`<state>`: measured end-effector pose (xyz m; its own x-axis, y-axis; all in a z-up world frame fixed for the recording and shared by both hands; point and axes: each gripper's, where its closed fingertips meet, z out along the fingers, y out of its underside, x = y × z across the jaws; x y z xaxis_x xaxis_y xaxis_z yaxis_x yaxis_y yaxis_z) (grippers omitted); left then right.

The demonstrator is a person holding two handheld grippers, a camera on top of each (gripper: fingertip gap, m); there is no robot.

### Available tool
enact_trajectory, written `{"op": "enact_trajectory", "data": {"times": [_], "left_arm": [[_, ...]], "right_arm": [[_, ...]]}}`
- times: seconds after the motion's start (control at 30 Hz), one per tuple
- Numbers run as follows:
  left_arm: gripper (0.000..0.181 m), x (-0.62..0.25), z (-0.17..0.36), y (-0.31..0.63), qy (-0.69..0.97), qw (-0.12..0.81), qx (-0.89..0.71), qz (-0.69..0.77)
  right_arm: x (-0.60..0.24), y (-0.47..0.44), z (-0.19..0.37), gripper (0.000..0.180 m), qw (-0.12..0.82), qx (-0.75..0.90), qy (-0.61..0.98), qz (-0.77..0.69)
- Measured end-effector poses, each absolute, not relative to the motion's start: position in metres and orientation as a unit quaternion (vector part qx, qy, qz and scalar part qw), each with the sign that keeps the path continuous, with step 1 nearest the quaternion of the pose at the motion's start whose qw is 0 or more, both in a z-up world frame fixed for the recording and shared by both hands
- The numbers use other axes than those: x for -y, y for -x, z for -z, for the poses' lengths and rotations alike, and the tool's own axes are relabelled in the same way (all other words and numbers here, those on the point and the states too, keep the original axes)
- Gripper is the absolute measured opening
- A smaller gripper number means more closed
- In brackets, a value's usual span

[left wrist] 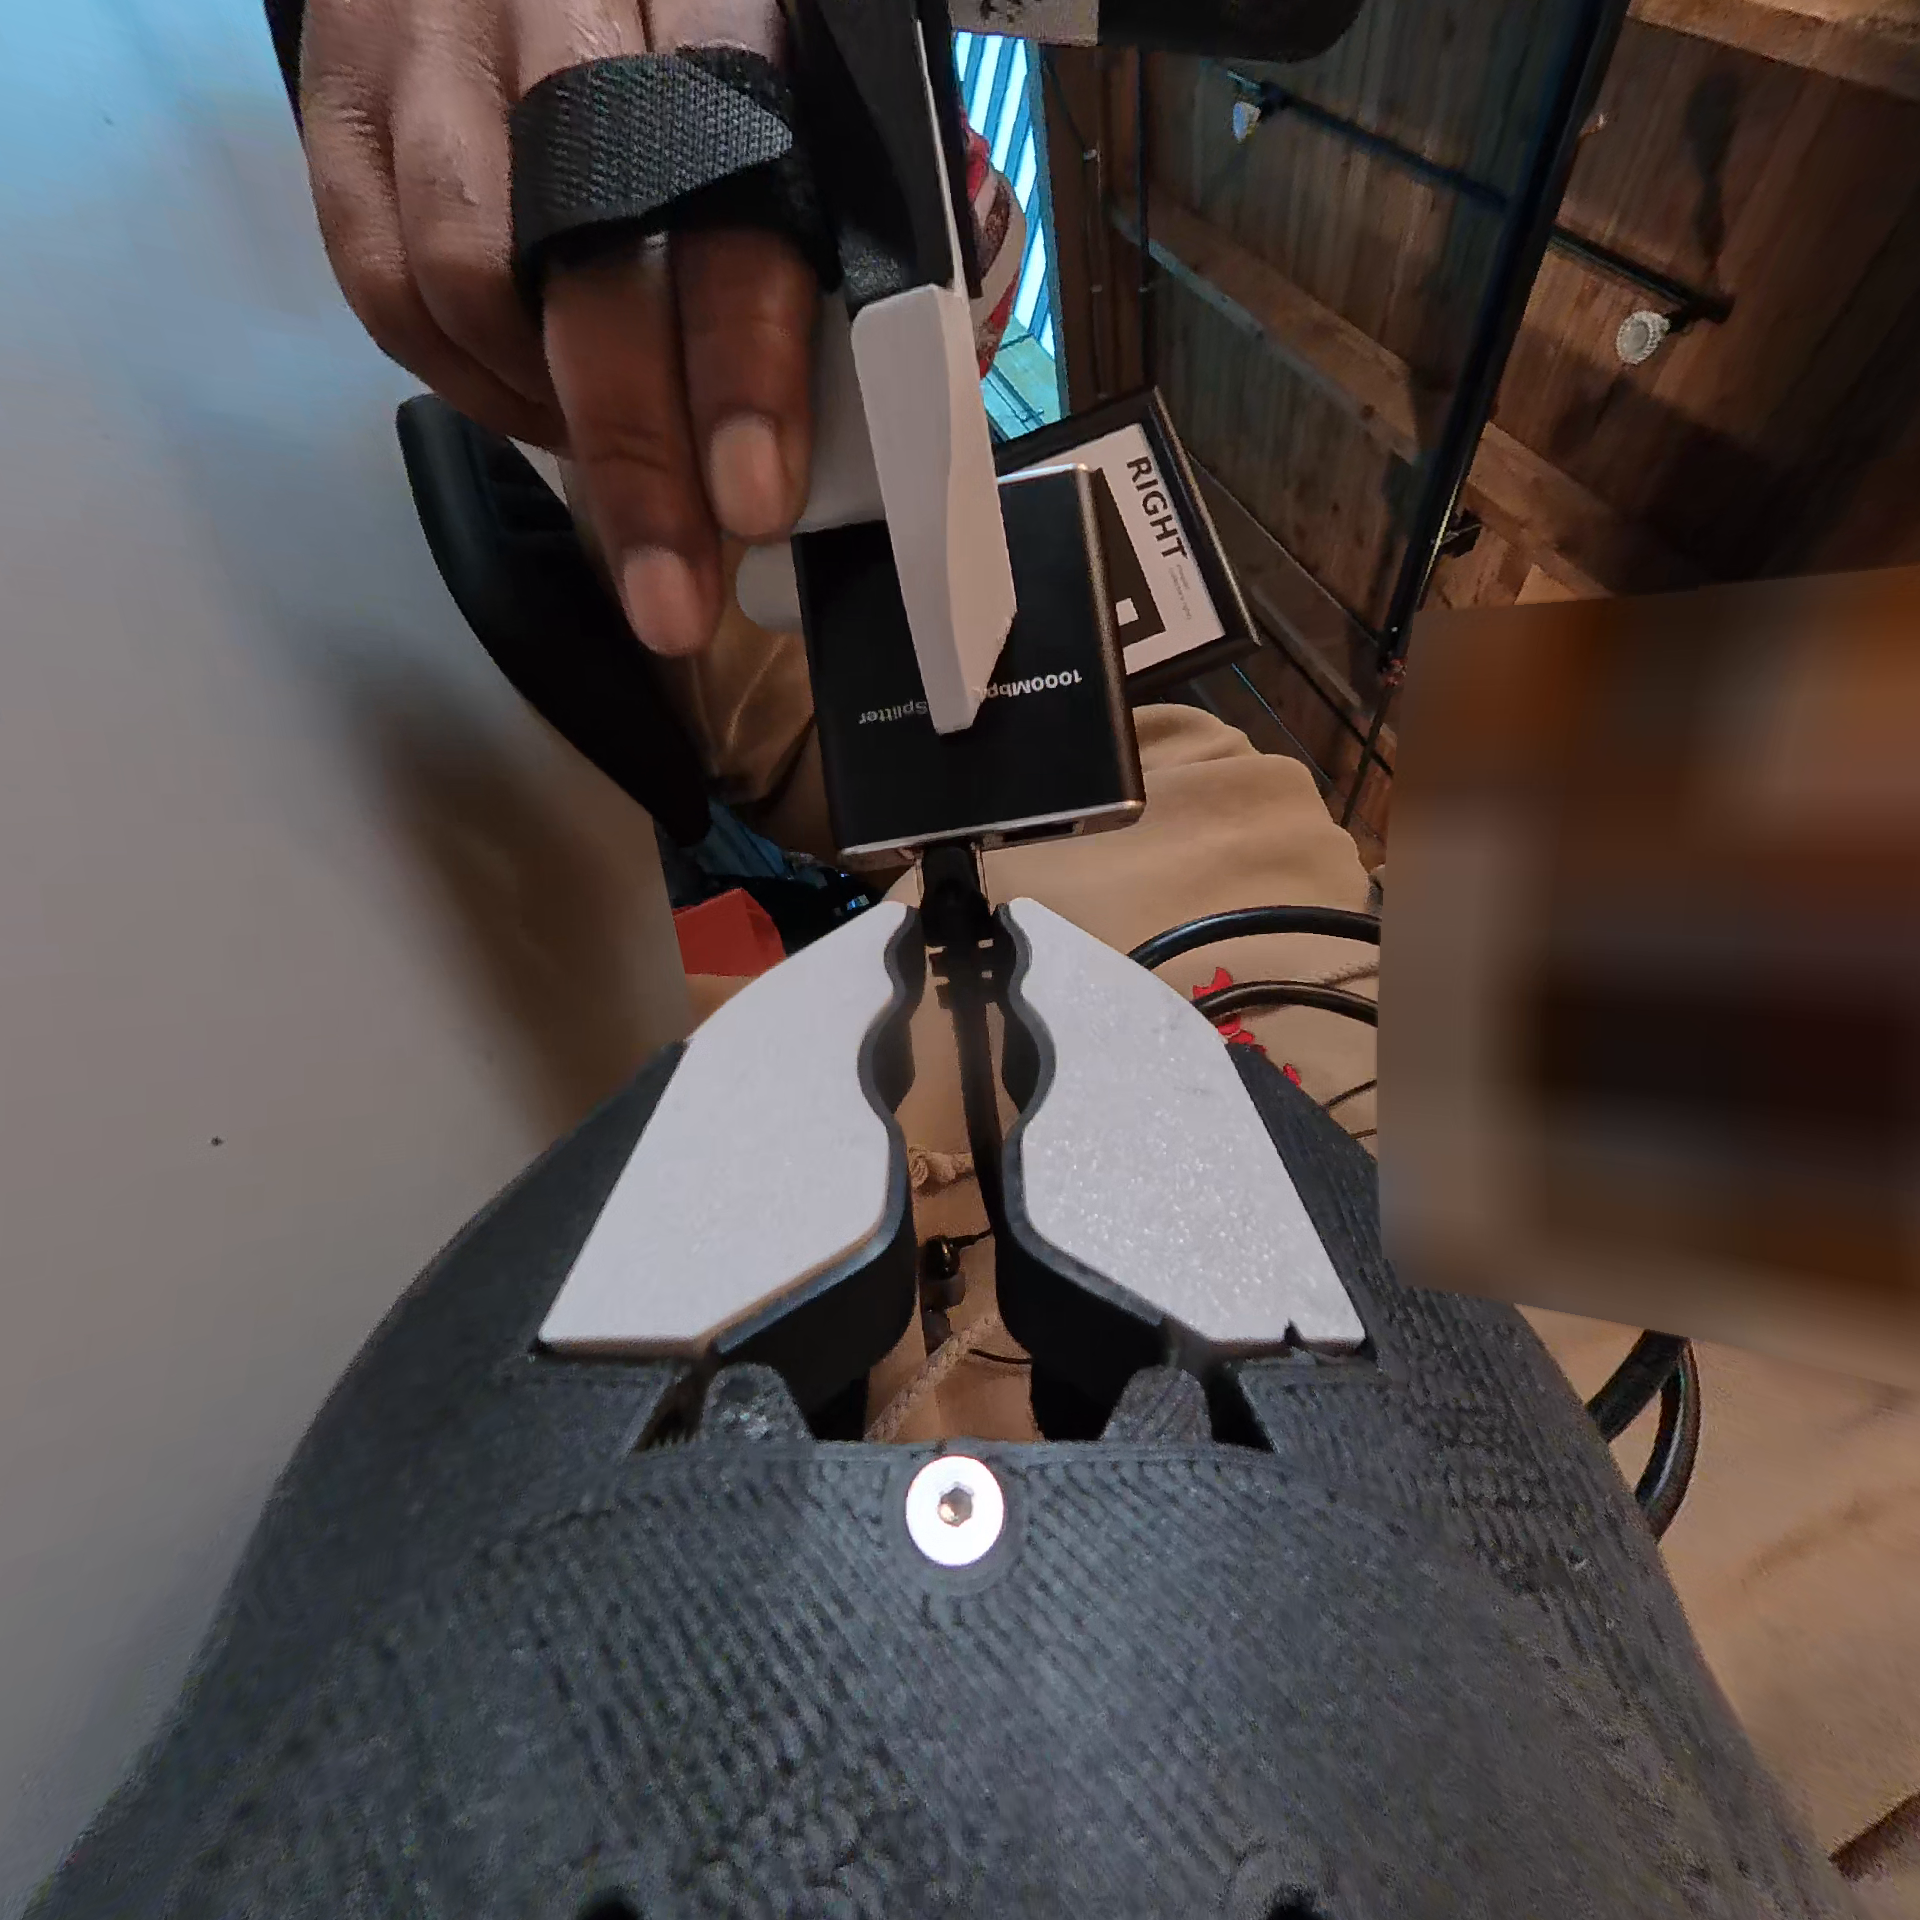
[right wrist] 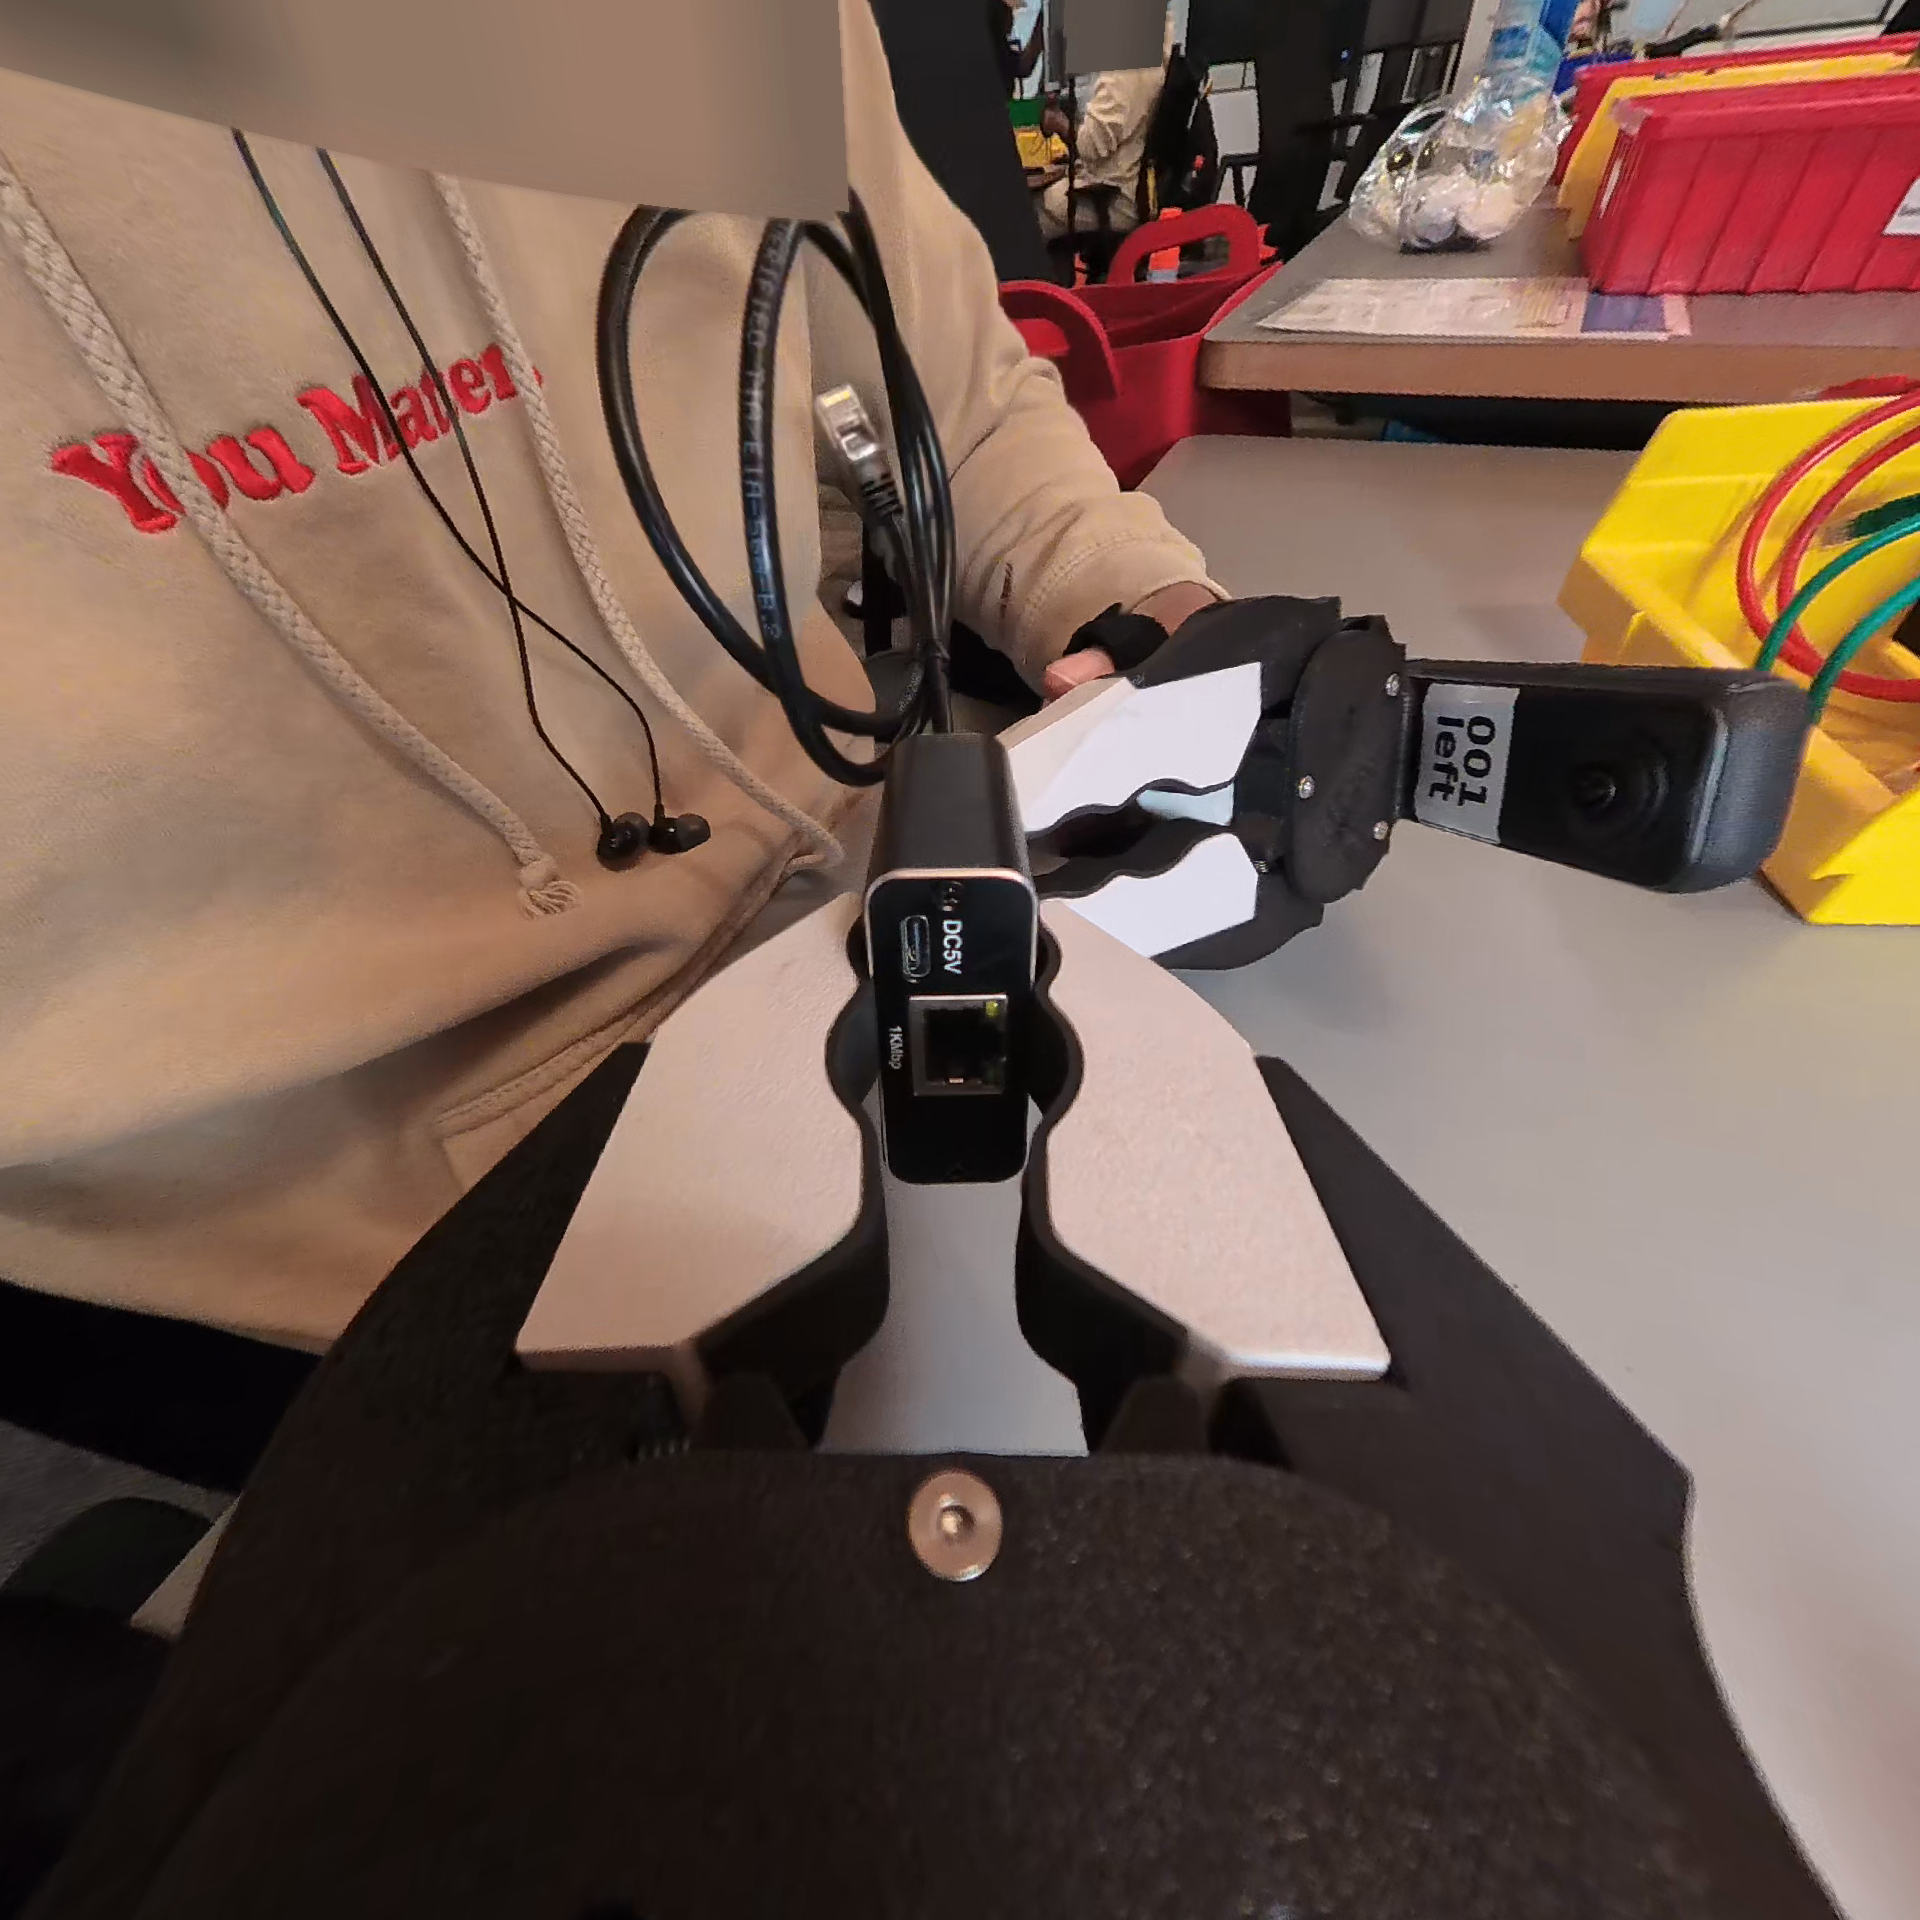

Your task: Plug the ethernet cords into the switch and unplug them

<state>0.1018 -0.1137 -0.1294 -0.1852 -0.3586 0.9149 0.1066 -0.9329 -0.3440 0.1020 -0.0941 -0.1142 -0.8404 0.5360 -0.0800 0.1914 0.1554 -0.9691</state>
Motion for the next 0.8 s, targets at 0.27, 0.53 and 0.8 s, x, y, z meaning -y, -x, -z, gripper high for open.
{"op": "enact_trajectory", "data": {"times": [0.27, 0.53, 0.8], "left_arm": [[0.013, 0.108, 0.137, -0.098, 0.641, 0.171, -0.107, 0.740], [0.031, 0.096, 0.127, -0.078, 0.656, 0.257, -0.136, 0.697], [0.030, 0.068, 0.082, -0.008, 0.665, 0.495, -0.128, 0.545]], "right_arm": [[0.093, -0.096, 0.123, 0.024, 0.143, 0.749, 0.257, -0.594], [0.075, -0.092, 0.122, 0.024, 0.172, 0.727, 0.281, -0.603], [0.065, -0.093, 0.118, 0.024, 0.186, 0.711, 0.291, -0.613]]}}
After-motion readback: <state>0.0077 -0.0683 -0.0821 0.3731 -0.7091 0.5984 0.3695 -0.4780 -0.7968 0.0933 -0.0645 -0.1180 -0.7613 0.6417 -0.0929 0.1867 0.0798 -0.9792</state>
